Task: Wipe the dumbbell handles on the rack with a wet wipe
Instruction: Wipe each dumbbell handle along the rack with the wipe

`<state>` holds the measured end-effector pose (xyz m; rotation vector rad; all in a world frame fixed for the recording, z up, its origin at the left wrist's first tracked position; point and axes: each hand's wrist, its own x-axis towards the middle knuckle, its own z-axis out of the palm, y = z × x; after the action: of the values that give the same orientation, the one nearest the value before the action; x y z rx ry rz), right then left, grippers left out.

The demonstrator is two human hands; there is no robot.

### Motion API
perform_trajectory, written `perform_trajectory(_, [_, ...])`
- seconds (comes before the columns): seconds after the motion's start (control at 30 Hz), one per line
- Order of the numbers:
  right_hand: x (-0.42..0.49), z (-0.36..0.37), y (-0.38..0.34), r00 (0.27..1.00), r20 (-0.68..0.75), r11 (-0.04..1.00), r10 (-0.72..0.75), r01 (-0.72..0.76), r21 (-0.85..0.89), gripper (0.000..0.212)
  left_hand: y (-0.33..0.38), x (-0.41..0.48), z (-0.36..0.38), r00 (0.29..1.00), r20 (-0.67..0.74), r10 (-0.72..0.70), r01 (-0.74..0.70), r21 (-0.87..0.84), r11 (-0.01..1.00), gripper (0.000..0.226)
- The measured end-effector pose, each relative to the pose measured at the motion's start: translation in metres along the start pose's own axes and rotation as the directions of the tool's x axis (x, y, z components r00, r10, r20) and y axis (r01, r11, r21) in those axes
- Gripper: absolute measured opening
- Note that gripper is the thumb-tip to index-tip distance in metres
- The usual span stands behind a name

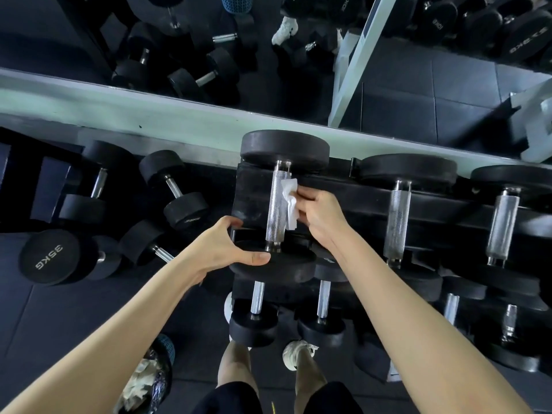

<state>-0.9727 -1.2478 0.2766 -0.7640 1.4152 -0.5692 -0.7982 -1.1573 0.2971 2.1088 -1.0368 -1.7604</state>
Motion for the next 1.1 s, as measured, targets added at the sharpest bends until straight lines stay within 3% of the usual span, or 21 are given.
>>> perform_trajectory(0.1, [-0.008,-0.003,0.009,0.995,0.091,0.998,0.036,-0.041,0.051,0.034,0.000,0.000,0.001,1.000,-0.008,0.004,-0.005,-0.019,1.000,0.104])
perform_trajectory(0.17, [-0.013,-0.002,0.017,0.995,0.099,1.000,0.005,-0.005,-0.007,0.039,-0.001,-0.001,0.002,1.000,-0.015,0.014,-0.014,-0.020,1.000,0.099])
perform_trajectory(0.27, [-0.017,0.011,0.016,0.990,-0.051,0.986,-0.128,0.121,-0.117,0.039,-0.001,-0.002,0.003,1.000,-0.013,0.014,-0.015,-0.028,1.000,0.096])
perform_trajectory(0.47, [-0.010,0.028,0.005,0.973,-0.183,0.990,-0.138,0.130,-0.053,0.030,-0.002,-0.002,0.004,1.000,-0.011,0.007,-0.008,-0.051,0.999,0.095])
perform_trajectory(0.57, [-0.017,0.021,0.012,0.982,-0.114,0.983,-0.149,0.135,-0.122,0.036,-0.001,-0.002,0.005,1.000,-0.005,0.006,-0.006,-0.064,0.998,0.096])
perform_trajectory(0.67, [-0.025,0.011,0.020,0.997,-0.012,0.982,-0.070,0.067,-0.175,0.037,0.000,-0.001,0.003,1.000,0.003,0.001,-0.001,-0.064,0.998,0.097])
perform_trajectory(0.8, [-0.008,0.018,-0.002,0.992,-0.096,0.994,-0.077,0.070,-0.078,0.013,0.001,0.000,0.003,1.000,0.013,-0.009,0.010,-0.056,0.998,0.097])
perform_trajectory(0.9, [0.008,0.020,-0.018,0.982,-0.125,0.989,-0.139,0.132,-0.062,0.014,0.000,0.002,0.002,1.000,0.020,-0.019,0.020,-0.056,0.998,0.099])
perform_trajectory(1.0, [-0.003,0.014,-0.009,0.995,-0.013,0.994,-0.100,0.099,-0.046,0.017,0.001,0.002,0.002,1.000,0.025,-0.019,0.021,-0.065,0.998,0.099])
perform_trajectory(1.1, [-0.014,0.004,0.009,0.996,0.087,0.994,-0.006,0.015,-0.104,0.032,0.004,0.001,0.002,1.000,0.025,-0.014,0.016,-0.061,0.998,0.097])
